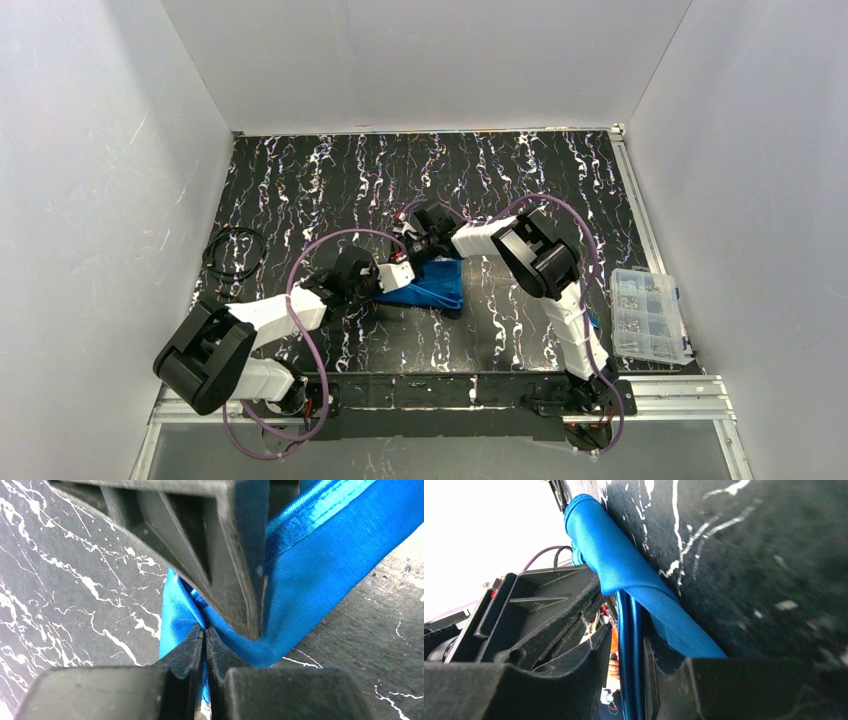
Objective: Fold the napkin into a case and place the utensils inside
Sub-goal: Grasp the top corner of the smaller rectangle folded napkin from the folded napkin.
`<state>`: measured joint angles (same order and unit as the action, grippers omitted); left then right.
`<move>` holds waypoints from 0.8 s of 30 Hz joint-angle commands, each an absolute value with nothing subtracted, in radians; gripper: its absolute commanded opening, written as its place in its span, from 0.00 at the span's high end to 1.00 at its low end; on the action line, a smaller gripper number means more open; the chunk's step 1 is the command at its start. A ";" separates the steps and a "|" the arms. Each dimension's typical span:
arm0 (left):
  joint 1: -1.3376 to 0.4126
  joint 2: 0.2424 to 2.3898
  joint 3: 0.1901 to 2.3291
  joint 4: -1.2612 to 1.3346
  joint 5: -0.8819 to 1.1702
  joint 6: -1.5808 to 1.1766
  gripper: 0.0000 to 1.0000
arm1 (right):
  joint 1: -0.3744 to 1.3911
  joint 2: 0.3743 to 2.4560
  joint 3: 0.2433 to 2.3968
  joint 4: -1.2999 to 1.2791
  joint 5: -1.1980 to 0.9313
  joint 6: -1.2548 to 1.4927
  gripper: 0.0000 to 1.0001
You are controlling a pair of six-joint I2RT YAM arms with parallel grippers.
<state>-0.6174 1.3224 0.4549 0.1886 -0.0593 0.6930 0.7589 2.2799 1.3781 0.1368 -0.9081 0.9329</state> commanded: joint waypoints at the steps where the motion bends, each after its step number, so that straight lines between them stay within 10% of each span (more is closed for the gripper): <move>1: -0.614 1.312 0.419 0.126 -0.045 0.742 1.00 | 0.701 2.207 1.351 0.061 -0.885 0.906 0.62; 14: -0.614 1.279 0.400 0.126 -0.034 0.757 1.00 | 0.467 1.955 1.321 -0.305 -0.706 0.515 0.60; 21: -0.614 1.271 0.398 0.123 -0.035 0.751 1.00 | 0.412 1.665 0.967 0.250 -0.688 0.494 0.73; 24: -0.612 1.279 0.409 0.121 -0.034 0.753 1.00 | 0.448 1.549 0.871 0.330 -0.716 0.306 0.59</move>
<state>-0.6170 1.2808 0.4187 0.1921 -0.0452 0.7555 0.4068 1.6398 0.9806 0.1127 -0.6792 0.5049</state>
